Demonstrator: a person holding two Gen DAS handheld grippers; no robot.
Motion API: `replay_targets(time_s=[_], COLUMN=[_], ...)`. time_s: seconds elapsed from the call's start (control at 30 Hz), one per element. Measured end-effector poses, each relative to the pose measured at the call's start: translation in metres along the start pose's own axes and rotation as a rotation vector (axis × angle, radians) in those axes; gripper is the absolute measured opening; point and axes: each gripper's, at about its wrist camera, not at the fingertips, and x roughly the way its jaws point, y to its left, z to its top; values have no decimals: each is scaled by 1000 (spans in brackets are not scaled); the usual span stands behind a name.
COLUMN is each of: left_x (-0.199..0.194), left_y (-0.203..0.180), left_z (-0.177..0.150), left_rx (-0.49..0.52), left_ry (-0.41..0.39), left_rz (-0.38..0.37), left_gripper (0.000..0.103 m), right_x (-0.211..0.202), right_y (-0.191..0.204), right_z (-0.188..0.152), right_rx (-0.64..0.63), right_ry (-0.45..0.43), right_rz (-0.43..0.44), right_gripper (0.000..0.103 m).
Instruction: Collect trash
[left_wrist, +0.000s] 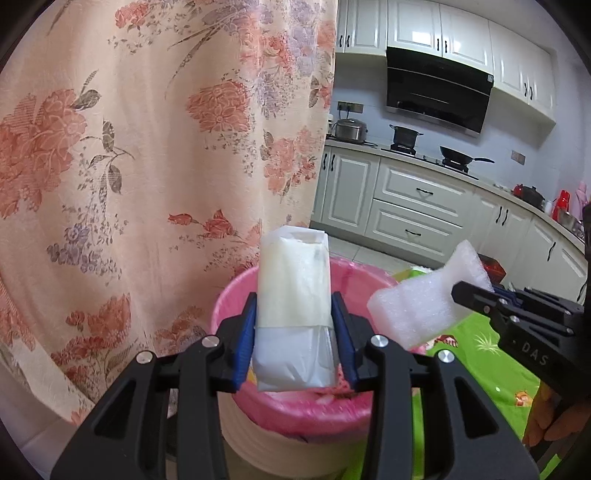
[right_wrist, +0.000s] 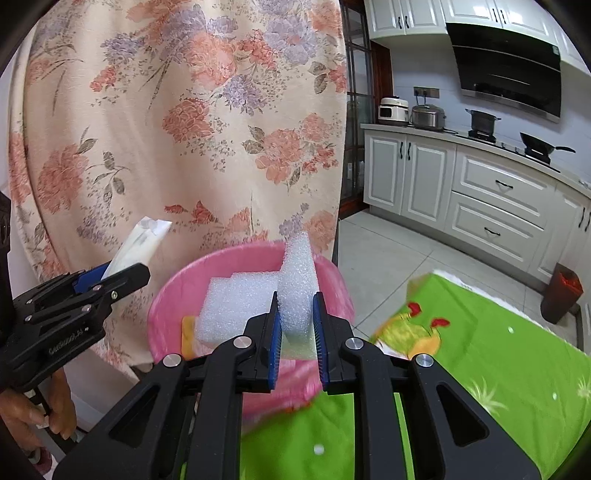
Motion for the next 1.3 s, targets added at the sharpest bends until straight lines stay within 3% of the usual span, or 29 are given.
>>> replay_targets(time_s=[0.23,0.27,0.3,0.33,0.37,0.43,0.67,0.8,0.97,1.07,1.3], left_x=[19,22,24,27,28,27,11,-12,-59,-88,-146], left_y=[3,5,6,7,9,15,21,12,-6,-17,-34], left_z=[8,9,9,9,8,5,-8,-16,-26,-33,-55], left_rx=[11,8,8,5,-2,-20,-29,7,36,51,30], left_ry=[-8,-6,-4,-5,-12,-22,-31,-48,-122,-145,-121], left_rz=[32,36,39,51,69,76,135,198,256,239,180], left_gripper=[41,46,57,65,76,79,98,98,98,98,98], right_x=[28,31,36,37,39,37,8,-20,-71,-100,-155], right_y=[0,1,3,4,3,-2,-20,-26,-27,-21,0], right_z=[16,18,19,20,19,17,3,-7,-25,-37,-67], right_rx=[-3,-10,-23,-28,-24,0,50,68,90,72,16], right_ry=[1,3,5,8,9,-11,-36,-40,-70,-84,-95], right_rz=[33,36,32,27,31,49,42,17,15,9,5], right_gripper=[18,19,21,32,50,63,63,65,79,84,84])
